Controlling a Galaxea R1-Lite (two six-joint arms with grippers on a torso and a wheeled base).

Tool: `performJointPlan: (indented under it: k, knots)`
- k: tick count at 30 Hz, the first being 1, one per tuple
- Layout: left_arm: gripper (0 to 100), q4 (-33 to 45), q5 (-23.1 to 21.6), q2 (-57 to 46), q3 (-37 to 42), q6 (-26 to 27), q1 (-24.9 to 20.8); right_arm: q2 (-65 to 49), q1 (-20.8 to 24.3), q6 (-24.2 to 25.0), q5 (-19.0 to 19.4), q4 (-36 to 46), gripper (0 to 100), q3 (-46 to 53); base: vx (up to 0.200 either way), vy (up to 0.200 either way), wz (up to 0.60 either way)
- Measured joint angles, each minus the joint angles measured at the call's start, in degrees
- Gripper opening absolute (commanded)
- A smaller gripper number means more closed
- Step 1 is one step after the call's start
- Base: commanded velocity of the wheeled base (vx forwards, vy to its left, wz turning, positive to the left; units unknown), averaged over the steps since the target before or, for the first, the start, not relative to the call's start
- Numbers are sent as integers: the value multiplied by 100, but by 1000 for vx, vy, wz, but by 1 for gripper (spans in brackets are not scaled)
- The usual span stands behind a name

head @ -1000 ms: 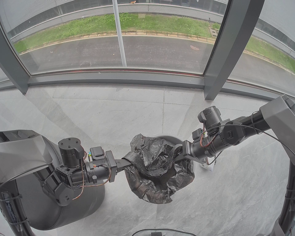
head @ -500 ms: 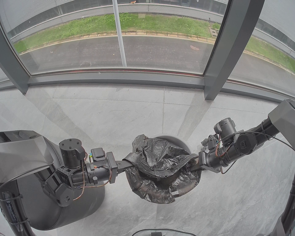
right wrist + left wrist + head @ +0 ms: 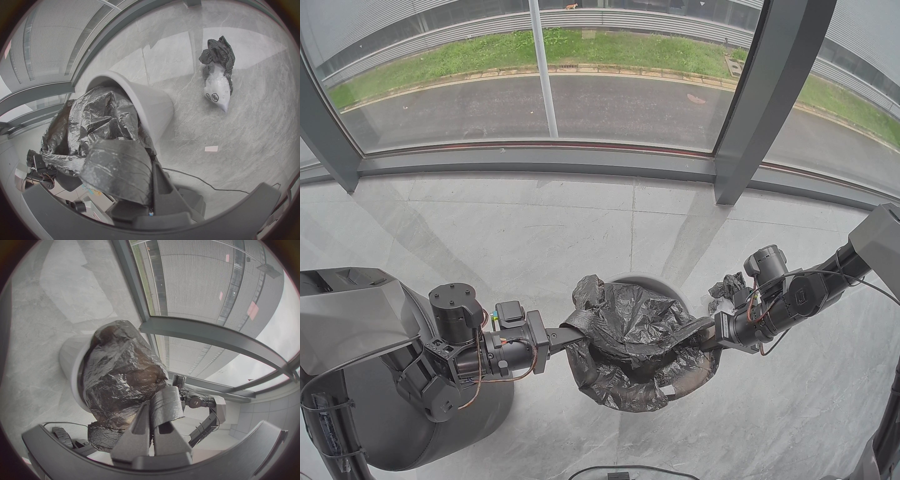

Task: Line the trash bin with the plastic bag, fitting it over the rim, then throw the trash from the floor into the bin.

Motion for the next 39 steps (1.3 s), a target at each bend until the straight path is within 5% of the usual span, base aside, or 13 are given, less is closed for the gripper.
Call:
performJointPlan:
  k: [28,33,39]
  knots:
    - [0,-678,-211,508,-90,57,91,251,35,57,-216,-805,0,-72,0,0,0]
    - [0,-599,-207,505,-68,463,107,235,43,61,-217,-812,0,-66,0,0,0]
    - [0,61,-18,433,-80,1612,118,224,43,61,-222,-809,0,-69,0,0,0]
